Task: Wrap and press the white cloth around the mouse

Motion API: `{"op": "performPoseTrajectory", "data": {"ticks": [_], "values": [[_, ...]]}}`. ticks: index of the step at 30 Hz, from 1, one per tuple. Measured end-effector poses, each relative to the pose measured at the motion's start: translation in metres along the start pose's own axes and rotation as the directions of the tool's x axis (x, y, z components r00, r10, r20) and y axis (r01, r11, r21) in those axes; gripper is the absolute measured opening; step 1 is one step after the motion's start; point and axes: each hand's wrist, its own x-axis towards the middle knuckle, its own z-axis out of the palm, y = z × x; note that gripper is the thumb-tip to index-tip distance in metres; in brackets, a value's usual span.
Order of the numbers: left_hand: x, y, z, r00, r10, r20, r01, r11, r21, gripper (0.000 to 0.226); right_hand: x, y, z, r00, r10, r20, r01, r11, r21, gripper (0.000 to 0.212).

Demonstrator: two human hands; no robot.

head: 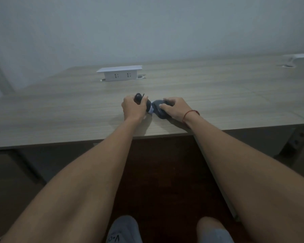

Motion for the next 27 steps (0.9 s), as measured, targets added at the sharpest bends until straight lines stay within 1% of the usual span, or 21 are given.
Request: {"op": "performPoseTrajectory", "data": {"ticks": [3, 5, 6, 8, 11, 12, 14, 17, 22, 24, 26, 27], "values": [[-0.005, 0.003, -0.008, 0.994, 0.045, 0.096, -0.043, 0.999, -0.026, 0.029, 0.000, 0.001, 0.000, 1.000, 0.026, 0.008, -0.026, 1.000, -0.006, 0.054], [-0.006, 0.007, -0.016, 0.983, 0.083, 0.166, -0.080, 0.996, -0.028, 0.030, 0.000, 0.001, 0.001, 0.999, 0.037, 0.017, -0.037, 0.999, -0.027, 0.063], [-0.006, 0.008, -0.021, 0.977, 0.122, 0.172, -0.123, 0.992, -0.004, 0.030, -0.002, 0.001, 0.003, 0.999, 0.037, 0.023, -0.036, 0.998, -0.043, 0.069], [-0.004, 0.010, -0.029, 0.972, 0.202, 0.120, -0.211, 0.975, 0.064, 0.032, -0.006, -0.001, 0.007, 1.000, 0.028, 0.010, -0.027, 0.997, -0.074, 0.075], [0.000, 0.014, -0.033, 0.965, 0.261, 0.031, -0.262, 0.962, 0.074, 0.030, -0.007, 0.002, 0.011, 0.997, -0.001, -0.072, -0.007, 0.993, -0.114, 0.067], [0.001, 0.017, -0.032, 0.964, 0.267, 0.018, -0.267, 0.961, 0.068, 0.029, -0.006, 0.003, 0.010, 0.997, 0.000, -0.073, -0.008, 0.993, -0.115, 0.065], [0.004, 0.021, -0.027, 0.963, 0.268, 0.016, -0.269, 0.961, 0.061, 0.029, -0.006, 0.004, 0.006, 1.000, 0.011, -0.023, -0.013, 0.996, -0.093, 0.066], [0.005, 0.021, -0.017, 0.966, 0.253, 0.054, -0.257, 0.962, 0.088, 0.030, -0.006, 0.003, 0.001, 0.999, 0.009, 0.047, -0.007, 0.999, -0.049, 0.069], [0.003, 0.001, -0.011, 0.982, 0.177, 0.067, -0.187, 0.961, 0.206, 0.032, -0.005, 0.001, -0.001, 0.998, 0.002, 0.066, -0.002, 1.000, -0.005, 0.066], [0.001, -0.006, -0.014, 0.982, 0.168, 0.087, -0.185, 0.951, 0.250, 0.032, -0.005, 0.000, -0.001, 0.997, 0.003, 0.083, -0.004, 1.000, 0.004, 0.064], [0.000, -0.005, -0.017, 0.980, 0.186, 0.075, -0.198, 0.952, 0.232, 0.031, -0.006, -0.002, 0.000, 0.994, 0.001, 0.108, -0.001, 1.000, 0.003, 0.063], [-0.001, -0.002, -0.016, 0.978, 0.203, 0.042, -0.207, 0.958, 0.199, 0.029, -0.006, -0.002, 0.000, 0.993, -0.001, 0.115, 0.001, 1.000, 0.004, 0.063]]}}
